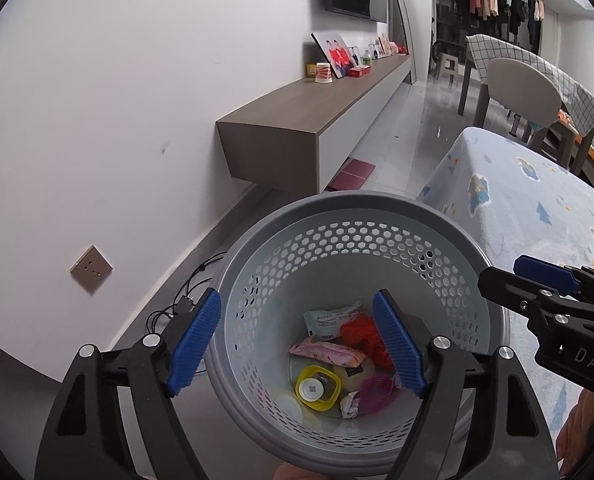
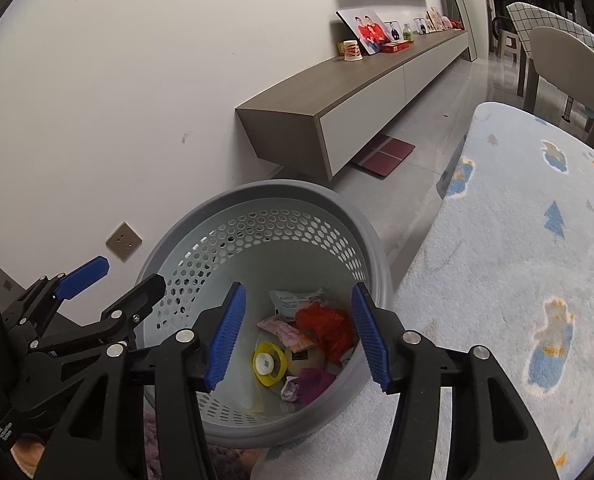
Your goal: Collect trash
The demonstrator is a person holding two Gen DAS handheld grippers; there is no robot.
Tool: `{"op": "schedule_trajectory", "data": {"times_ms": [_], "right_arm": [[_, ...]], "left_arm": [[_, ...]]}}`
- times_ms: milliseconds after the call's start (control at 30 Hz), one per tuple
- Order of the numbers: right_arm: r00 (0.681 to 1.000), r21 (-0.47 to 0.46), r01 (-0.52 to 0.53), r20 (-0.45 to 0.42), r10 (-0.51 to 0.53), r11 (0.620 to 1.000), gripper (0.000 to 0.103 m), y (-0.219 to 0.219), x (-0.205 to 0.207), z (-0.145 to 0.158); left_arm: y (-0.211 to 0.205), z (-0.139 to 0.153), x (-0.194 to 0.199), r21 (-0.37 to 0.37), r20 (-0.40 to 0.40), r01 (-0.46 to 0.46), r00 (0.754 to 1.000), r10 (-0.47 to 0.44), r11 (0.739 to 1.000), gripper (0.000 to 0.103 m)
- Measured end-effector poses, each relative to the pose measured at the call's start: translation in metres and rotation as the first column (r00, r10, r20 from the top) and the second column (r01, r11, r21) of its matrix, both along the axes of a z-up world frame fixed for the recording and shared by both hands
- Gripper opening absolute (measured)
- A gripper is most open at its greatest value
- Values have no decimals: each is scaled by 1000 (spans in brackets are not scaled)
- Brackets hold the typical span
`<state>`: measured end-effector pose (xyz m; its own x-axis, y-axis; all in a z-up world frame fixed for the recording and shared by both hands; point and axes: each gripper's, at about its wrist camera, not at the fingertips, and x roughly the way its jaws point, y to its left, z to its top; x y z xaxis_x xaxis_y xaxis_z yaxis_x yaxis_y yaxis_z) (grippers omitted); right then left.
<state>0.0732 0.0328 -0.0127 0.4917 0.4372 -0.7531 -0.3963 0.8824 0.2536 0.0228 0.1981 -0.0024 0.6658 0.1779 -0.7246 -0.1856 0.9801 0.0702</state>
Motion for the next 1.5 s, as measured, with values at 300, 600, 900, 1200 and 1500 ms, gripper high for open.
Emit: {"op": "schedule_trajectory", "data": {"times_ms": [300,600,900,1200,1500], "right_arm": [[1000,-15,28,13,-27,1000,59,-2,-1,-1],[999,-51,42,36,-40,998,60,1,-6,-3],[997,-66,67,50,-64,996,62,-1,-6,-2],[995,-77,84,50,-81,994,63,-3,-5,-4],[995,-81,89,56,-84,993,63,-4,-6,-4]], "left_arm": [[3,0,-1,0,1,-12,1000,12,1000,80],[5,1,-1,7,4,-28,1000,28,1000,86],[7,2,-3,17,15,-47,999,47,999,93],[7,2,-3,19,19,-52,999,51,998,95],[7,3,-3,20,20,-51,999,51,998,95]]}}
